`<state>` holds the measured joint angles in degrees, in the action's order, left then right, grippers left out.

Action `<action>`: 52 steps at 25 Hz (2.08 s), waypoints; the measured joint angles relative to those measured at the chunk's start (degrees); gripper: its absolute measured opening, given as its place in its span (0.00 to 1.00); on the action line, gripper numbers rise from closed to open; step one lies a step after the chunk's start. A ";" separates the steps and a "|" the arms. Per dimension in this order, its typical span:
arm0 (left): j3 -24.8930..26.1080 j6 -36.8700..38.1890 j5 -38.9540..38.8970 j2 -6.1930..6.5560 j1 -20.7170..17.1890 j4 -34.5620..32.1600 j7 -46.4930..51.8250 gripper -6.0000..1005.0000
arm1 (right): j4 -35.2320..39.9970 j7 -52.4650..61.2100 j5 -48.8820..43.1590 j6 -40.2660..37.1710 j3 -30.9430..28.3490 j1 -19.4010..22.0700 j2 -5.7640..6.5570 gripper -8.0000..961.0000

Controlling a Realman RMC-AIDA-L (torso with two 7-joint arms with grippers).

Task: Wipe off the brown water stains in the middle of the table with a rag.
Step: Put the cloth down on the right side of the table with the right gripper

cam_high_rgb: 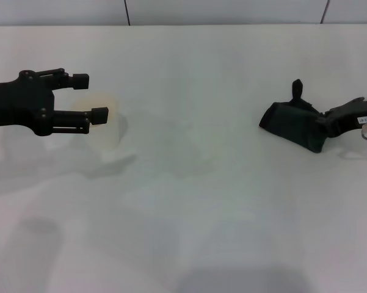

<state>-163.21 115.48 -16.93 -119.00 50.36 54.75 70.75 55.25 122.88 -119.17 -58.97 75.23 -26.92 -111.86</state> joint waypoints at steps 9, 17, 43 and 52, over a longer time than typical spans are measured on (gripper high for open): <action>0.00 -0.09 -0.04 0.08 0.00 0.00 0.00 0.89 | 0.13 -3.09 -0.02 -4.11 -3.30 -0.25 -0.17 0.10; 0.00 -0.52 -0.04 0.09 0.00 0.00 0.00 0.89 | 0.26 -4.50 0.01 -6.70 -6.04 -0.34 -0.33 0.10; 0.00 -0.22 0.05 0.00 -0.07 -0.03 0.05 0.89 | 6.28 -12.70 0.88 -12.21 -6.77 2.81 -2.06 0.76; 0.00 0.06 1.26 0.00 -0.11 -0.32 0.00 0.89 | 6.98 -17.49 0.94 -20.50 -8.96 1.76 -1.93 0.75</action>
<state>-163.21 115.55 -15.67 -119.00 50.24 54.43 70.75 62.23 105.39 -118.23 -79.48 66.27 -25.17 -113.80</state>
